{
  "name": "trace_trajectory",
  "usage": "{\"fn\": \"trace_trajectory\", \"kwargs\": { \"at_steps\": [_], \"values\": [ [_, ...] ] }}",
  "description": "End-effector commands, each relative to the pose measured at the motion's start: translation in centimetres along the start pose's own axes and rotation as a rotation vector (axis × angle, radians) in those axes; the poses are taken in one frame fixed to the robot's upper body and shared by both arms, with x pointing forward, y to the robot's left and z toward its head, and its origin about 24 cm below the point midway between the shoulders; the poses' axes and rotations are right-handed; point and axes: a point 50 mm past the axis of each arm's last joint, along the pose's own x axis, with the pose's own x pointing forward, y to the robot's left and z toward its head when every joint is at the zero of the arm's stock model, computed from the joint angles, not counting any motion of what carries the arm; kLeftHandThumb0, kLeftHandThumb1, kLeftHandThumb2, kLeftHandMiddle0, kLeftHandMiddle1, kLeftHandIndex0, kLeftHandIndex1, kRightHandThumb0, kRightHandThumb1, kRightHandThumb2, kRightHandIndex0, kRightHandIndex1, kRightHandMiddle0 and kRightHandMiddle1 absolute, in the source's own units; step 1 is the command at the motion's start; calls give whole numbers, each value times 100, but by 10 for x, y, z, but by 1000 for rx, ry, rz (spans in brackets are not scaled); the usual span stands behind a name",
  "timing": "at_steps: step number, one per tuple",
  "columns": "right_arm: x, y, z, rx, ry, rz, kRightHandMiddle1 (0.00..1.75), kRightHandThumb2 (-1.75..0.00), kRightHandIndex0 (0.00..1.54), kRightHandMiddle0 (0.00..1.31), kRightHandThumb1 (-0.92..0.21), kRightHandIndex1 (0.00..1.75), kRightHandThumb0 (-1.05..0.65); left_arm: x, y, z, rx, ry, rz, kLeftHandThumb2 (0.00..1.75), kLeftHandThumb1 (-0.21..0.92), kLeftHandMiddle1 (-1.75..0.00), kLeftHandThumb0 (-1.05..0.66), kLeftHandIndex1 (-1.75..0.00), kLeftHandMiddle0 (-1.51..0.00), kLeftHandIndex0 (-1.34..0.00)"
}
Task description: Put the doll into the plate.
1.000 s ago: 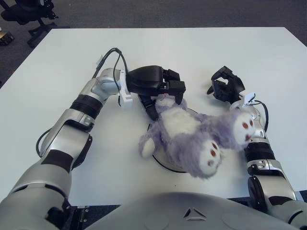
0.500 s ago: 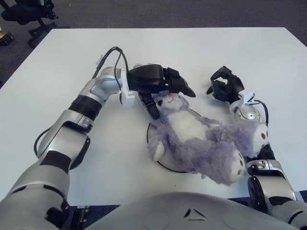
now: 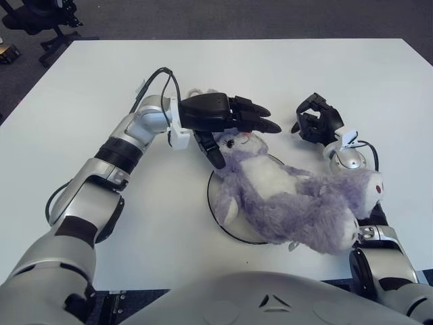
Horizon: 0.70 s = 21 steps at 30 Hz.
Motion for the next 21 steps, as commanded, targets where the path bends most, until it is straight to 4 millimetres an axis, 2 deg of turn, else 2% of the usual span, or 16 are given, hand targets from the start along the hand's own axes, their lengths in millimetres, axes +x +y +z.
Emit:
{"fn": "trace_trajectory", "kwargs": {
  "at_steps": [1,13,17,21],
  "values": [
    [-9,4,-19,-18,100,19,174,-85,86,36,-67,175,-39,-3,0,0,5,0,-3,76,92,0,-76,-6,-33,-33],
    [-8,4,-19,-20,101,18,173,-85,86,37,-66,174,-39,-7,0,-2,7,1,14,81,92,0,-79,-4,-32,-29],
    [-7,3,-20,-35,106,19,173,-85,86,37,-66,175,-39,-15,0,-11,-72,16,229,82,92,0,-80,-3,-31,-28],
    [-7,3,-20,-31,106,19,173,-85,86,37,-66,175,-39,-16,0,-15,-115,18,263,82,92,0,-81,-3,-31,-28]
  ]
}}
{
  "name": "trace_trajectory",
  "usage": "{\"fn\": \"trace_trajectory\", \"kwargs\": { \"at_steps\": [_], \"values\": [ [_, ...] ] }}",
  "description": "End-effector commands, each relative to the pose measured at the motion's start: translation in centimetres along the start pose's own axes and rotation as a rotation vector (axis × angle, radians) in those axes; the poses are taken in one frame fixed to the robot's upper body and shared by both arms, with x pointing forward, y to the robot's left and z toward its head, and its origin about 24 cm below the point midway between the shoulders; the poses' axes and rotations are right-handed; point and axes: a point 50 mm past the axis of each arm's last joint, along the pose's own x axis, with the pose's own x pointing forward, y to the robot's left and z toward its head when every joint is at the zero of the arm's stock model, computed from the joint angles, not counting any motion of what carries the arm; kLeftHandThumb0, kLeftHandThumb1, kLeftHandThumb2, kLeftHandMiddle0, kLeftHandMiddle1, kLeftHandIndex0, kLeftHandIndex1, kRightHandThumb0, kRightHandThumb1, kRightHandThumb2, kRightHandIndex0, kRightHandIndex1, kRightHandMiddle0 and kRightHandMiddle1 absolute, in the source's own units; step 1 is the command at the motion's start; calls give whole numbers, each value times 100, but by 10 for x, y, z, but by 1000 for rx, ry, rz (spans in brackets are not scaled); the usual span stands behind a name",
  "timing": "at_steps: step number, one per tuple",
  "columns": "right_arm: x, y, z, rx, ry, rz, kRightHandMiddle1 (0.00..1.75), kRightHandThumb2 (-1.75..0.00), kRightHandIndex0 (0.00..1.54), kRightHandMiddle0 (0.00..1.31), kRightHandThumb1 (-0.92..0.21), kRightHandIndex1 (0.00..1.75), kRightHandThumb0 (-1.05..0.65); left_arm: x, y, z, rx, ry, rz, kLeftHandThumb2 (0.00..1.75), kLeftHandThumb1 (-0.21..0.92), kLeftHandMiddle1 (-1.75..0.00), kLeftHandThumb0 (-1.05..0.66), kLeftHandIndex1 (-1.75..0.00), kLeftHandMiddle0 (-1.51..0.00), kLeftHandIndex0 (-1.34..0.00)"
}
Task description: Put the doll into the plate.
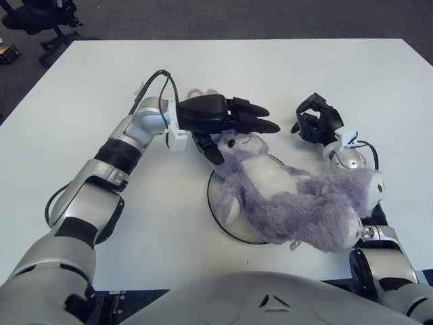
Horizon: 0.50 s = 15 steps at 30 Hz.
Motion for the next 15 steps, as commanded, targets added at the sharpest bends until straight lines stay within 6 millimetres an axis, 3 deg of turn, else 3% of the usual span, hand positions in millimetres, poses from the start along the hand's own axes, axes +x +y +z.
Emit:
{"fn": "trace_trajectory", "kwargs": {
  "at_steps": [1,7,11,15],
  "values": [
    [-8,3,-20,-25,105,22,173,-85,86,37,-66,175,-39,-4,2,-3,-32,8,51,82,92,0,-82,-2,-31,-27],
    [-8,3,-20,-25,105,22,173,-85,86,37,-66,175,-39,-4,2,-4,-38,2,51,83,92,0,-82,-2,-31,-27],
    [-8,3,-21,-4,105,24,173,-85,86,37,-66,175,-39,-11,22,-22,-417,47,230,88,92,0,-81,-3,-25,-29],
    [-7,3,-21,-1,106,25,174,-85,86,37,-66,175,-39,-13,28,-24,-476,33,266,89,92,0,-81,-3,-24,-30]
  ]
}}
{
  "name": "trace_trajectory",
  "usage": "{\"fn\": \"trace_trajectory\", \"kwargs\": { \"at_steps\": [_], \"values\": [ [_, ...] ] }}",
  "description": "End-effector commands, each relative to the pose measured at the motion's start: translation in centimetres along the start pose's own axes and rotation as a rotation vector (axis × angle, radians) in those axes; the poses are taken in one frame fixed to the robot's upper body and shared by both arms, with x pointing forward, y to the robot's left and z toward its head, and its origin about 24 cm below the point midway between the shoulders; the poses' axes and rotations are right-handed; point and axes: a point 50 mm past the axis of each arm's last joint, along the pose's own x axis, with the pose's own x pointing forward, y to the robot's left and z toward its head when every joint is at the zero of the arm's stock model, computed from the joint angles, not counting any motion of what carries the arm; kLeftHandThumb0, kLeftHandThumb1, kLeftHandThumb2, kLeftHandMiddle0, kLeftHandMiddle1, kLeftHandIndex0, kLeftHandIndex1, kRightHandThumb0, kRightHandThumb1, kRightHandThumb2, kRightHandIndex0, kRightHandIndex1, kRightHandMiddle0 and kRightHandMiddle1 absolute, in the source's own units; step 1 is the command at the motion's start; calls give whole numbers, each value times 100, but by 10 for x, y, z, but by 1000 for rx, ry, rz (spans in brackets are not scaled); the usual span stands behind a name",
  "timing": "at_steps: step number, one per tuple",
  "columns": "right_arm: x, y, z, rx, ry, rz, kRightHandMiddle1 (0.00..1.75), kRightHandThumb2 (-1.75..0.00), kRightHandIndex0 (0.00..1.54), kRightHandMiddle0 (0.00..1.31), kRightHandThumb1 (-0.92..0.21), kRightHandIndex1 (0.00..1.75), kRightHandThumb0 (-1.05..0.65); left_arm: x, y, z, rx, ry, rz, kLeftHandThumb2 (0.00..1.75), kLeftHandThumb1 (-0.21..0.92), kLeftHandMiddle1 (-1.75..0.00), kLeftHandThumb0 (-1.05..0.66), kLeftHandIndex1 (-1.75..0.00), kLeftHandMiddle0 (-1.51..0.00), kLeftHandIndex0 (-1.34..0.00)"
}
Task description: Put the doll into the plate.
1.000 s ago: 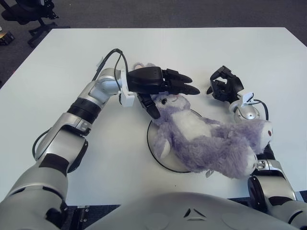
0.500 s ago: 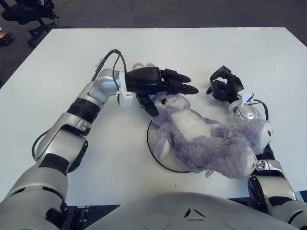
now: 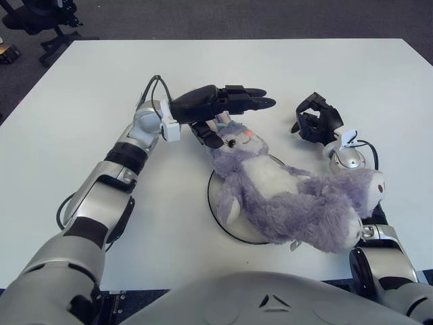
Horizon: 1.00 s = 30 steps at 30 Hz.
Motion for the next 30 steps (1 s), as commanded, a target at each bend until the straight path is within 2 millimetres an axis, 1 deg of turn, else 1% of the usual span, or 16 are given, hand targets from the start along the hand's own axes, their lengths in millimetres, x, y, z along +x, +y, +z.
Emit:
{"fn": "trace_trajectory", "kwargs": {
  "at_steps": [1,7,8,10,14,20,21,23,26,30],
  "values": [
    [-8,4,-24,-2,124,29,174,-85,86,37,-66,175,-39,-6,19,-2,-199,-36,109,90,92,0,-81,-3,-24,-30],
    [-8,4,-24,-2,123,30,174,-85,86,37,-66,175,-39,-7,21,-1,-236,-53,100,90,92,0,-81,-3,-23,-30],
    [-8,3,-24,-3,124,31,174,-86,86,37,-66,175,-39,-14,29,-1,-194,-20,160,90,92,0,-81,-3,-23,-30],
    [-9,3,-25,-5,124,32,174,-86,86,37,-66,175,-39,-22,39,-2,-133,26,259,94,92,-2,-78,-3,-34,-32],
    [-9,2,-25,-8,122,33,174,-85,86,37,-66,175,-39,-25,41,-3,-112,54,346,99,92,-3,-76,-4,-43,-34],
    [-9,2,-25,-8,121,33,173,-85,86,37,-66,175,-39,-25,41,-3,-103,67,366,101,92,-3,-75,-4,-47,-35],
    [-9,2,-26,-10,121,33,173,-85,86,37,-66,175,-39,-29,45,-4,-116,63,415,101,92,-3,-75,-4,-47,-35],
    [-8,2,-26,-12,122,33,173,-85,86,38,-66,175,-39,-36,52,-5,-151,47,490,102,92,-4,-73,-3,-56,-36],
    [-8,2,-26,-13,122,33,173,-85,86,38,-66,175,-39,-40,56,-4,-174,34,520,103,92,-3,-72,-3,-60,-37],
    [-8,2,-26,-13,123,34,173,-85,85,38,-66,175,-39,-41,59,-4,-186,25,530,103,92,-3,-70,-3,-62,-37]
  ]
}}
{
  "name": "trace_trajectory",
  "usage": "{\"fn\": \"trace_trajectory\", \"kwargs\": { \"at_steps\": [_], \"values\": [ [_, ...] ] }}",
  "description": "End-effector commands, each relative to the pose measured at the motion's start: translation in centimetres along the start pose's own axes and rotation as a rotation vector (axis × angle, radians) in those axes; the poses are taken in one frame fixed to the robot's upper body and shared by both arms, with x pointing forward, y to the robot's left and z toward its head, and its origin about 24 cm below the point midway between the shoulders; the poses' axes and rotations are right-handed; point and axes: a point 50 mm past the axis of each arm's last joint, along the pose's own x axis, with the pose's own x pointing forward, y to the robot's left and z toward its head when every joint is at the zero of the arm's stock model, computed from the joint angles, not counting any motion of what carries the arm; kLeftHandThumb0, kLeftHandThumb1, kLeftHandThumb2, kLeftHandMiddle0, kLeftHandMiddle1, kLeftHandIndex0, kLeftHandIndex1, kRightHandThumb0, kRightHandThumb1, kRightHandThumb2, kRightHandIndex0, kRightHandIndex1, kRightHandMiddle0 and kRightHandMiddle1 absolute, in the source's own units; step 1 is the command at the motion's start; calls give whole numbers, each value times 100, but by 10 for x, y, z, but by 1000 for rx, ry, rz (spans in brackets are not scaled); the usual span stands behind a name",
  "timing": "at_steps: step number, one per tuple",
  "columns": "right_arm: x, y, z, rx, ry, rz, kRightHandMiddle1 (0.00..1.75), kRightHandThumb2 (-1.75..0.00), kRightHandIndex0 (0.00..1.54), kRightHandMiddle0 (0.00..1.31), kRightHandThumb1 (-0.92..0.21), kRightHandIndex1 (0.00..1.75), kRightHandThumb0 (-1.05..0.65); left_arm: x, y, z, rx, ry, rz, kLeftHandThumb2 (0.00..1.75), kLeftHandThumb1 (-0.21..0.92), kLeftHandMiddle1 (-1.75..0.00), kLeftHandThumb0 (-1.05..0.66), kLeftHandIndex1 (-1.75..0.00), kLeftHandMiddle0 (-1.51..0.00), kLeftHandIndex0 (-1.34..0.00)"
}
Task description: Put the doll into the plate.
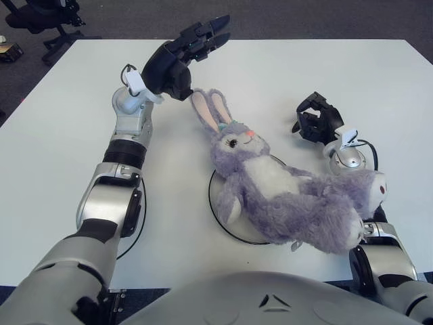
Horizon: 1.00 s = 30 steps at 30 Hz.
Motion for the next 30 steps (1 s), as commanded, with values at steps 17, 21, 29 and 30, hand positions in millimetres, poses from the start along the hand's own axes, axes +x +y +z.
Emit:
{"fn": "trace_trajectory", "kwargs": {
  "at_steps": [17,21,29,30],
  "values": [
    [-11,1,-25,-15,118,27,173,-85,85,38,-66,175,-39,-27,27,-14,-130,270,512,107,92,-1,-66,0,-63,-24],
    [-11,1,-25,-16,119,28,173,-85,85,38,-66,175,-39,-33,29,-17,-101,324,576,107,92,-1,-65,0,-64,-23],
    [-13,-2,-26,-18,121,27,173,-85,85,37,-66,175,-39,-58,21,-30,-69,377,664,106,92,-1,-64,0,-64,-22],
    [-13,-2,-26,-18,122,26,173,-85,85,37,-66,175,-39,-59,20,-31,-67,380,671,106,92,-1,-64,0,-65,-22]
  ]
}}
